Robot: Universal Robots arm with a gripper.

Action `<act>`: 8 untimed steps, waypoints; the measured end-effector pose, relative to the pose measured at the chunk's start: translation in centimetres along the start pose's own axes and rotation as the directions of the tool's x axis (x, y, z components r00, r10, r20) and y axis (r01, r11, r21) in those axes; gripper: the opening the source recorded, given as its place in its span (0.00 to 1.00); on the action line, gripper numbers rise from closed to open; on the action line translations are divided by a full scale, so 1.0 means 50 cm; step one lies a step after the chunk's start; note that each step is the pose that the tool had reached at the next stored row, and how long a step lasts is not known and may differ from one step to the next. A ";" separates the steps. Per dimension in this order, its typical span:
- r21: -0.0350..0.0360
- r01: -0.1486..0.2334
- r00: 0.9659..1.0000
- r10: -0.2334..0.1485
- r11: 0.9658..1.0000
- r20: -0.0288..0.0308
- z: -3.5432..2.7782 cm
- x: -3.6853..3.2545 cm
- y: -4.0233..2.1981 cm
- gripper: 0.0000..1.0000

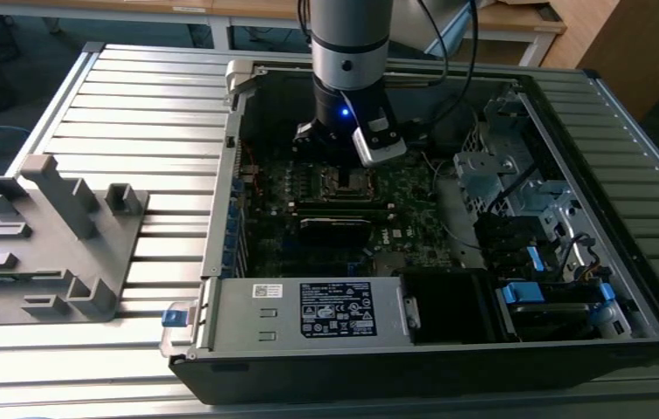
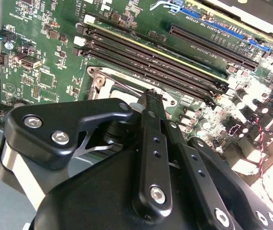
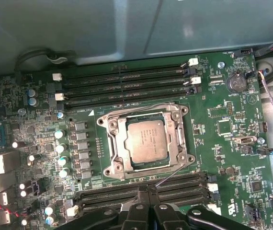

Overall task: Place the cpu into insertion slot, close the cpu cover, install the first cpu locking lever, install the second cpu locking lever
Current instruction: 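Install the second cpu locking lever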

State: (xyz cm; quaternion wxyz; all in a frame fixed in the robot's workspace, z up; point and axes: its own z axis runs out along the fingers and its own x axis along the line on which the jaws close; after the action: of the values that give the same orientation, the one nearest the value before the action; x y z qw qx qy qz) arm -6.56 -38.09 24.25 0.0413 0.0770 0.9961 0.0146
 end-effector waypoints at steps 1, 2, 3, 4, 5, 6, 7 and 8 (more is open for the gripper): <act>0.000 0.000 1.000 0.000 1.000 0.000 0.000 0.000 0.000 0.11; 0.000 0.000 1.000 0.000 1.000 0.000 0.000 0.000 0.000 0.11; 0.000 0.000 1.000 0.000 1.000 0.000 0.001 0.000 0.000 0.11; 0.000 0.000 1.000 0.000 1.000 0.000 0.001 0.000 0.000 0.11; 0.000 0.000 1.000 0.000 1.000 0.000 0.002 0.000 0.000 0.11; 0.000 0.000 1.000 0.000 1.000 0.000 0.003 0.000 0.000 0.11; 0.000 0.000 1.000 0.000 1.000 0.000 0.004 0.000 0.000 0.11; 0.000 0.000 1.000 0.000 1.000 0.000 0.005 0.001 0.000 0.11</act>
State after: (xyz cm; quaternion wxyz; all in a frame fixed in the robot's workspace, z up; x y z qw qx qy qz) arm -6.56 -38.09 23.97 0.0413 0.0770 0.9961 0.0147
